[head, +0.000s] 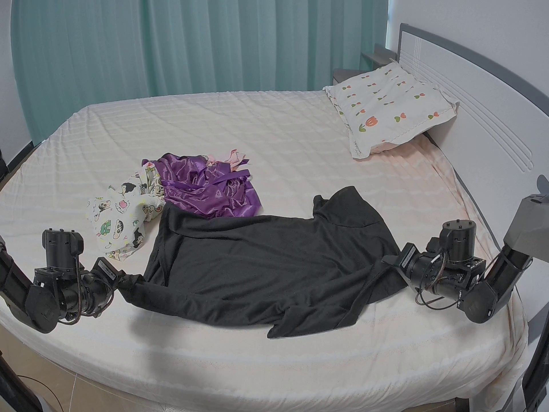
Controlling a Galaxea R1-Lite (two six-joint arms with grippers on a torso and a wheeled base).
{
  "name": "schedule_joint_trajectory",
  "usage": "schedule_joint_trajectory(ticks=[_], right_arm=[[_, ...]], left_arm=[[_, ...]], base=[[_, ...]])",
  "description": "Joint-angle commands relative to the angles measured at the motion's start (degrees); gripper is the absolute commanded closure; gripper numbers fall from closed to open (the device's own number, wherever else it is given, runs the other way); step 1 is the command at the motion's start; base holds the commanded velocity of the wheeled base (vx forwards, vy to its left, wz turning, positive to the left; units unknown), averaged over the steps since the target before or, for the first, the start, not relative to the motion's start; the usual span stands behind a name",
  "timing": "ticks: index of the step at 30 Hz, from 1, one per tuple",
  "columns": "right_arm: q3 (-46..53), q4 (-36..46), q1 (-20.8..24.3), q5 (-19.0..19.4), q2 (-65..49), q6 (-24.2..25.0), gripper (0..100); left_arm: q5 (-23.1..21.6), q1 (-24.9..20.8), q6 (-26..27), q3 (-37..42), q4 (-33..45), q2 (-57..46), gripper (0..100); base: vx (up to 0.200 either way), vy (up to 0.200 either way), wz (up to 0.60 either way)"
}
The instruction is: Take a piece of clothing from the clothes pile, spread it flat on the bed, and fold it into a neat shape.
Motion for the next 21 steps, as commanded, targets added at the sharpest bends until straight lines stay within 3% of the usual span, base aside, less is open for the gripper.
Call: schedule_joint_trajectory(ticks=[1,13,14,21], right_arm=[[-6.1,1.0,-1.7,0.1,3.6,0.0,100],[-16.5,0.2,-2.7,-0.1,11.1,0.2,100],[-17.3,0.2,-2.8,-0.3,11.5,0.3,0],[-14.1,0.0,-3.0,0.0,10.1,0.0,0]], left_arm=[[0.1,1.0,-0.9,-0.2,-1.9,3.6,100],[0.3,1.8,-4.6,-0.4,-8.6,7.5,100],[0.3,1.8,-4.7,-0.5,-8.6,7.6,100],[0.3,1.7,-5.1,-0.5,-8.7,8.1,100]], base=[[0.000,0.000,0.00],[0.000,0.000,0.00],[0.000,0.000,0.00],[0.000,0.000,0.00]])
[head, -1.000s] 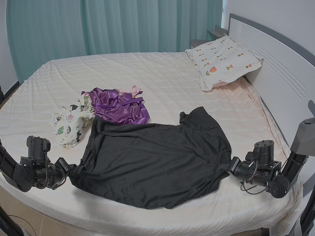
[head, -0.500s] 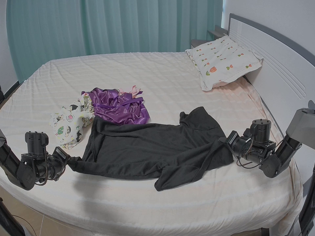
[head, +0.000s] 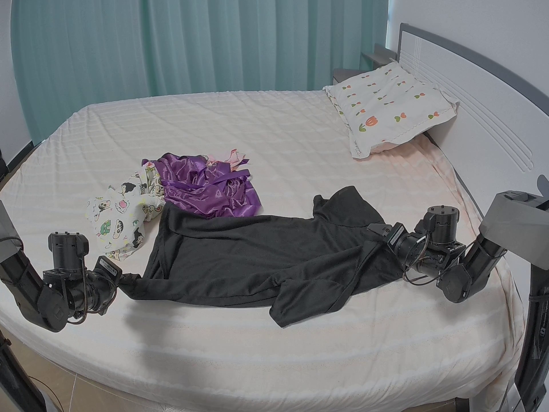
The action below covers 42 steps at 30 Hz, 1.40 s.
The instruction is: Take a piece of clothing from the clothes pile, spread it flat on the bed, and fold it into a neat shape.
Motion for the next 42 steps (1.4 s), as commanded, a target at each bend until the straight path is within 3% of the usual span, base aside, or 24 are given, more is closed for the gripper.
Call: schedule_joint_trajectory(ticks=[1,8,14,20,26,38,39,42], right_arm=[[2.5,-0.1,-0.4,0.1,-0.7,-0.2,0],[10.1,0.6,-1.7,1.3,-8.3,-1.0,0],[18.4,-0.1,6.0,2.3,-8.6,-4.0,0],[18.2,0.3,12.6,1.4,-7.1,-4.8,0],[18.0,0.5,14.7,-0.8,-6.3,-4.9,0],[13.5,0.6,18.5,-1.3,-1.7,-5.2,0],[13.5,0.6,18.6,-1.3,-1.4,-5.3,100],[13.8,0.5,18.9,-1.8,-0.8,-5.5,100]], left_arm=[[0.0,0.0,-0.1,0.0,-0.1,0.9,100],[-0.2,0.0,-0.1,0.0,-0.1,1.0,100],[-0.1,-0.1,-0.1,0.3,-0.1,0.8,100],[-0.1,-0.3,-0.1,0.4,-0.1,0.8,100],[-0.1,-0.3,0.0,0.4,-0.1,0.8,100],[-0.2,-0.4,0.0,0.4,-0.1,0.9,100],[-0.2,-0.4,0.0,0.4,-0.1,0.9,100],[-0.1,-0.4,0.0,0.4,-0.1,0.9,100]], base=[[0.000,0.000,0.00],[0.000,0.000,0.00],[0.000,0.000,0.00],[0.000,0.000,0.00],[0.000,0.000,0.00],[0.000,0.000,0.00],[0.000,0.000,0.00],[0.000,0.000,0.00]])
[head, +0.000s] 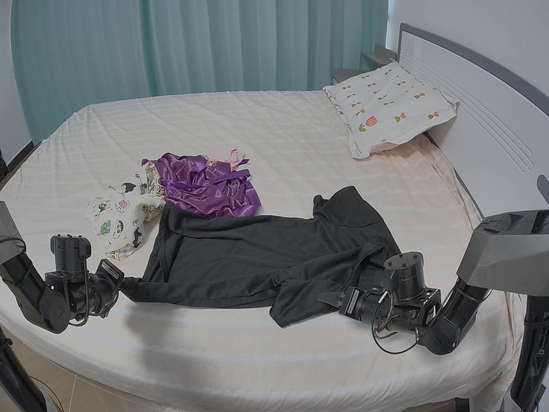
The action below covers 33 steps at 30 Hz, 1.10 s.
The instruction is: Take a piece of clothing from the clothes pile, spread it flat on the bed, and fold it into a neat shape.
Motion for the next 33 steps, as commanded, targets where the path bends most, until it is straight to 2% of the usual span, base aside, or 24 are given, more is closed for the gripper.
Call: schedule_joint_trajectory(ticks=[1,5,16,23,24,33], right_arm=[[0.0,-0.1,0.8,-0.9,1.7,-0.3,100],[2.0,0.1,0.4,-2.0,-1.4,-0.4,100],[17.0,3.1,0.4,-0.3,-16.7,-2.1,100],[14.0,1.7,0.0,-0.1,-11.4,-1.7,100],[14.0,1.7,0.0,-0.1,-11.4,-1.7,0],[2.7,1.8,0.1,-0.3,1.3,-2.3,0]], left_arm=[[0.0,0.0,0.0,0.0,0.0,0.1,100],[-0.1,0.0,-0.1,0.1,0.0,0.1,100],[-0.1,-1.0,0.7,3.7,0.4,-5.4,100],[-0.1,-1.9,0.6,4.0,0.5,-6.2,100],[-0.1,-1.9,0.6,4.0,0.5,-6.2,100],[-0.1,-1.8,0.6,3.8,0.3,-5.8,100]], base=[[0.000,0.000,0.00],[0.000,0.000,0.00],[0.000,0.000,0.00],[0.000,0.000,0.00],[0.000,0.000,0.00],[0.000,0.000,0.00]])
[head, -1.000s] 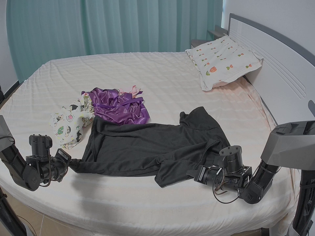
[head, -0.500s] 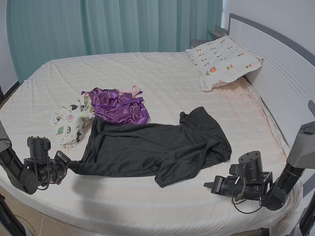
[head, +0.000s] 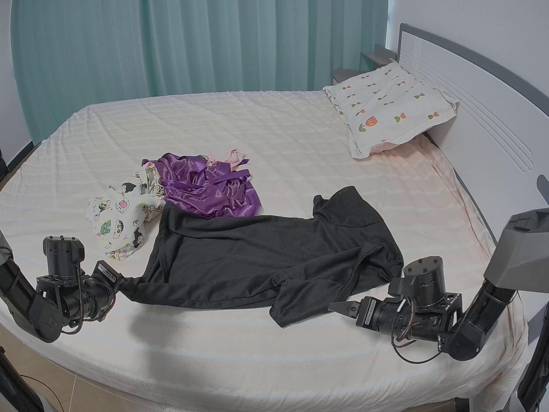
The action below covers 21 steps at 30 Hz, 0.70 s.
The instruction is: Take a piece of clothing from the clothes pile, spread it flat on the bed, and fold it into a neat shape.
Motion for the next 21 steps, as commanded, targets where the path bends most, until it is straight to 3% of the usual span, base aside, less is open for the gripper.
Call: schedule_joint_trajectory(ticks=[1,8,9,21], right_arm=[[-7.0,0.2,0.0,-0.2,9.4,-0.5,0],[-13.0,0.6,0.6,-0.4,12.5,-0.7,0],[-13.2,0.7,0.6,-0.4,12.5,-0.7,100],[-7.3,0.9,0.5,-2.2,5.5,-0.7,100]], left_arm=[[0.0,0.0,0.0,0.0,0.0,0.1,100],[-0.1,0.0,0.0,0.1,0.0,0.2,100],[-0.1,0.0,0.0,0.1,0.0,0.2,100],[0.0,0.0,0.0,0.1,0.0,0.9,100]], base=[[0.000,0.000,0.00],[0.000,0.000,0.00],[0.000,0.000,0.00],[0.000,0.000,0.00]])
